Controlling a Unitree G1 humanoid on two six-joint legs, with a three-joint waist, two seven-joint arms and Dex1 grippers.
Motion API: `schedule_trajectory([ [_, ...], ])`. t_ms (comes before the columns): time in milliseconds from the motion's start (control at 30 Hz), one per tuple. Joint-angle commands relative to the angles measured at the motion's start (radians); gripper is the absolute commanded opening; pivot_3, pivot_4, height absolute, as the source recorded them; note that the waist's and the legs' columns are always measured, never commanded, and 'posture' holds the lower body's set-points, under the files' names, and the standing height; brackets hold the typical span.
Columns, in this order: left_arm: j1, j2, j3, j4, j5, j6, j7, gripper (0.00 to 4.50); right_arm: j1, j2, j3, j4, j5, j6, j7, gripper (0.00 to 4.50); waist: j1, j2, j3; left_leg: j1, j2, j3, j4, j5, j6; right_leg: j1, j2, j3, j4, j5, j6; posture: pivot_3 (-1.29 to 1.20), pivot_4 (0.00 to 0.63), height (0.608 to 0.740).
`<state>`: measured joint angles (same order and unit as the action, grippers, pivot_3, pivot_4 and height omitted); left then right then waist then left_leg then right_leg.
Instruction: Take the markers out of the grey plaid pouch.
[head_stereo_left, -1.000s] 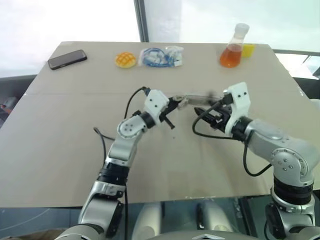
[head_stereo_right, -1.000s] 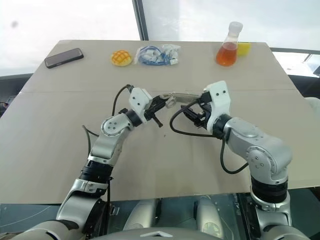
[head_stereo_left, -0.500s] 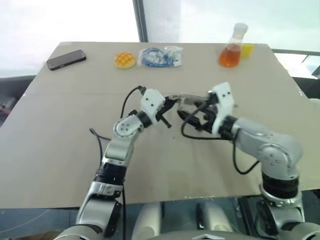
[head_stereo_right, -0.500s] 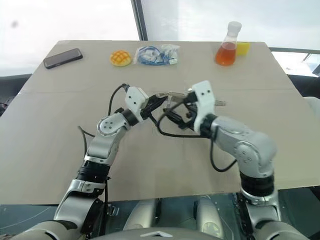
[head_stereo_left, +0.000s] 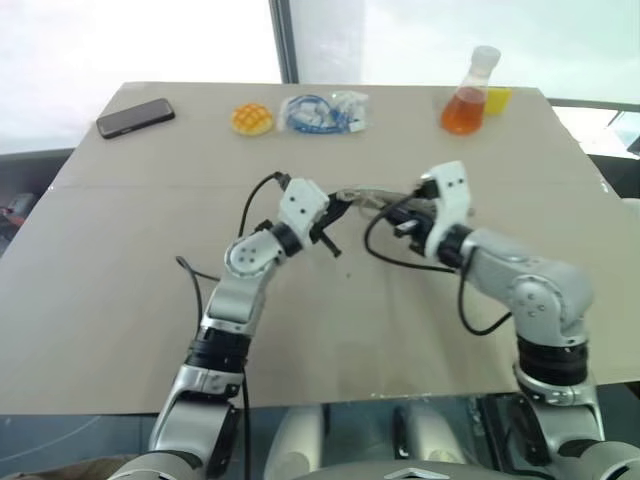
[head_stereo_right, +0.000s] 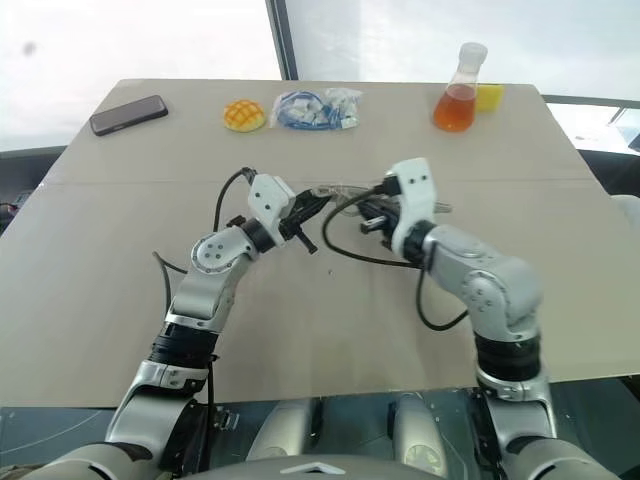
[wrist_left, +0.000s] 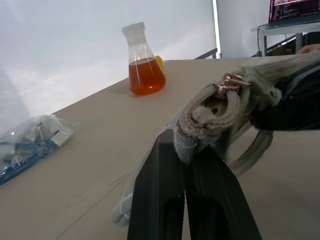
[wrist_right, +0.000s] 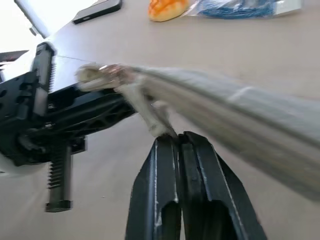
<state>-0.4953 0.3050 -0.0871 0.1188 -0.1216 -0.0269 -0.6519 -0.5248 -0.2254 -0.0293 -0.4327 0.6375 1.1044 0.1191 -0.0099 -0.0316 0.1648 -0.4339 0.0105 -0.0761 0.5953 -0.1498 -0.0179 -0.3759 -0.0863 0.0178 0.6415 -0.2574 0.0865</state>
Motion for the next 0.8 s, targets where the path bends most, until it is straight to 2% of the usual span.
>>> schedule_trajectory([
  [33,0.005,0.015,0.037,-0.034,-0.031,-0.003,0.000,0.00,0.023,-0.100,-0.158,-0.075,-0.009,0.020,-0.020,0.06,-0.001,0.000,0.000,0.000,0.000,0.000,0.000,0.000,0.000,0.000,0.000,0.000,0.000,0.000,0.000,0.00,0.150,0.740],
  [233,0.028,0.031,0.052,-0.010,-0.056,-0.004,-0.017,0.00,0.081,-0.274,-0.332,-0.111,0.020,0.083,0.009,0.06,-0.004,0.001,0.000,0.000,0.000,0.000,-0.001,0.000,0.000,0.000,0.000,0.000,0.000,0.000,0.000,0.00,0.150,0.740],
  [433,0.036,0.018,0.056,-0.023,-0.110,0.042,-0.044,0.00,0.128,-0.351,-0.292,-0.173,0.045,0.101,0.079,0.06,-0.005,0.001,0.001,0.000,0.001,0.001,-0.001,0.000,0.000,0.000,0.000,0.001,0.000,0.000,0.000,0.00,0.150,0.740],
  [567,0.047,0.016,0.055,-0.050,-0.144,0.083,-0.069,0.00,0.166,-0.387,-0.284,-0.255,0.069,0.098,0.111,1.85,-0.002,0.001,0.001,0.000,0.000,0.001,0.000,0.000,0.000,0.000,0.000,0.001,-0.001,0.000,0.000,0.00,0.150,0.740],
  [633,0.050,0.018,0.053,-0.056,-0.148,0.096,-0.072,0.00,0.183,-0.397,-0.339,-0.299,0.163,0.119,0.166,1.85,-0.001,0.001,0.001,0.000,0.000,0.001,0.000,0.000,0.000,0.000,0.000,0.001,-0.001,0.000,0.000,0.00,0.150,0.740],
  [667,0.052,0.018,0.052,-0.059,-0.148,0.099,-0.074,0.00,0.179,-0.392,-0.369,-0.307,0.212,0.137,0.173,1.69,-0.001,0.001,0.001,0.000,0.000,0.001,0.000,0.000,0.000,0.000,0.000,0.001,-0.001,0.000,0.000,0.00,0.150,0.740],
  [700,0.054,0.017,0.051,-0.063,-0.150,0.105,-0.076,0.00,0.168,-0.385,-0.394,-0.310,0.254,0.147,0.169,1.25,-0.001,0.001,0.001,-0.001,0.000,0.001,0.000,0.000,0.000,0.000,0.000,0.001,-0.001,0.000,0.000,0.00,0.150,0.740],
  [733,0.056,0.016,0.049,-0.068,-0.151,0.112,-0.078,0.00,0.156,-0.376,-0.400,-0.311,0.275,0.156,0.156,1.02,-0.001,0.001,0.001,-0.001,0.000,0.001,0.000,0.000,0.000,0.000,0.000,0.001,-0.001,0.000,0.000,0.00,0.150,0.740],
  [800,0.058,0.013,0.044,-0.078,-0.153,0.120,-0.081,0.00,0.138,-0.360,-0.383,-0.315,0.307,0.164,0.127,0.06,-0.002,0.001,0.001,0.000,0.000,0.001,0.000,0.000,0.000,0.000,0.000,0.001,-0.001,0.000,0.000,0.00,0.150,0.740],
])
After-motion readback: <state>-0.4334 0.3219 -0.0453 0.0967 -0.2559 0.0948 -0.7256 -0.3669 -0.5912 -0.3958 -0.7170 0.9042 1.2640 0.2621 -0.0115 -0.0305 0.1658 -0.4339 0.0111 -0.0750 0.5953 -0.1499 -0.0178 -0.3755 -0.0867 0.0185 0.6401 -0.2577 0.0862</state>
